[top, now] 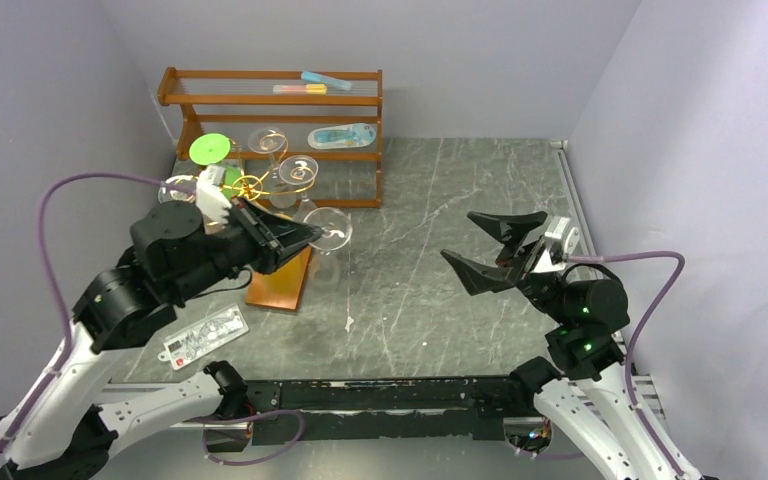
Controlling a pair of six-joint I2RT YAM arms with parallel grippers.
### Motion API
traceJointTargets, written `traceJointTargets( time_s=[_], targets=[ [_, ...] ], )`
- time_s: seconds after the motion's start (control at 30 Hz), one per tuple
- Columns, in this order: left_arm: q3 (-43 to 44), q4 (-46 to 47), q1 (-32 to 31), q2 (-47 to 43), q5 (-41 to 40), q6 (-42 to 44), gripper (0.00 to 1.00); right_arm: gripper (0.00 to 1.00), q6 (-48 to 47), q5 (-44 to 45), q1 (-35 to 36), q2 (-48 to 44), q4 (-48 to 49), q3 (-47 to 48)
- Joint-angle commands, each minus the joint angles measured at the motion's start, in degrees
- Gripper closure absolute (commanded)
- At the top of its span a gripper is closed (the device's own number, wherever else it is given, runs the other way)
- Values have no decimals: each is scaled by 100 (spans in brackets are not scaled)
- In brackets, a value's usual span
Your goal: Place the wine glass upside down on the wine glass rack
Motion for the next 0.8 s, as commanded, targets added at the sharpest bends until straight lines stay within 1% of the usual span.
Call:
traceJointTargets(
  time_s=[0.0,0.17,0.33,0.57,0.77],
  targets=[
    [474,-1653,36,-69,-1021,-563,95,16,166,785,36,-70,-119,93],
    [722,-2255,38,-106,-1424,-827,95,17,226,981,31,-76,-96,45],
    [889,-2722,39,-301,-2111,-1166,95,17,298,1064,39,1,-63,23],
    [1077,-3009,36,-611,-3247,-1361,95,17,306,1094,35,103,-61,3],
    [1047,-2789,36,-602,-4104,-1233,95,18,301,1112,31,164,-34,-34]
  ],
)
